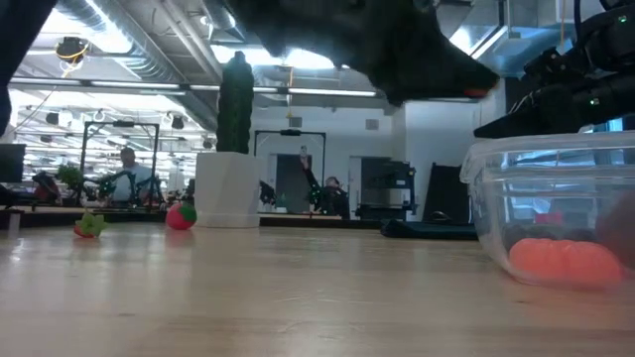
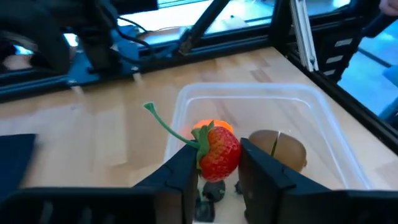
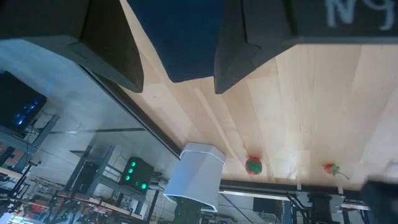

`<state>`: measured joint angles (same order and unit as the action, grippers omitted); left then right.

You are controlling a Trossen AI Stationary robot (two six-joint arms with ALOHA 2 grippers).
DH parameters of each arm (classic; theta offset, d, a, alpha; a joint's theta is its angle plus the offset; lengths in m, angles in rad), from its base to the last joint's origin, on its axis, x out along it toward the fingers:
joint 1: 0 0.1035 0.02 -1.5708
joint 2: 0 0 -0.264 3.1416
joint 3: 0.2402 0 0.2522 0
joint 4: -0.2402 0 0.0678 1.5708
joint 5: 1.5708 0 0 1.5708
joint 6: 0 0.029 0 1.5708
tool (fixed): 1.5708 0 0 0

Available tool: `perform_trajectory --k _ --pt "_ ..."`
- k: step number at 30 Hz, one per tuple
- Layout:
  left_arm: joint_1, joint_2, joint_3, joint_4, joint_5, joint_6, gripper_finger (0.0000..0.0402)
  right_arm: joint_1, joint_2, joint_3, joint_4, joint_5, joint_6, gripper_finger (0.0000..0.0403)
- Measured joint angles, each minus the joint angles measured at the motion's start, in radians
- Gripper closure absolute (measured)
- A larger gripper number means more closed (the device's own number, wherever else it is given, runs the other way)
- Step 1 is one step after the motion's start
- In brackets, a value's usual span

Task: Pick and placing Produce into tupperware
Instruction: Put the strawberry into the transparent bin

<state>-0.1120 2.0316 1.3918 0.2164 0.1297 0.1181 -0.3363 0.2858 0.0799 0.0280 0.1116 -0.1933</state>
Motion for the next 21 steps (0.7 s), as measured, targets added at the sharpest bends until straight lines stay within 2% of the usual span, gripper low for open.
perform_trajectory --k 3,12,21 --pt "0.000 0.062 0.000 0.075 0.026 -0.003 0.0299 0.000 0.000 0.000 0.000 0.000 0.001 0.0205" --pt "-0.009 0.116 -0.001 0.091 0.074 -0.064 0.0319 0.000 0.000 0.000 0.000 0.000 0.001 0.0205" --pt "-0.021 0.117 -0.001 0.092 0.072 -0.063 0.0248 0.000 0.000 0.000 0.000 0.000 0.002 0.0205"
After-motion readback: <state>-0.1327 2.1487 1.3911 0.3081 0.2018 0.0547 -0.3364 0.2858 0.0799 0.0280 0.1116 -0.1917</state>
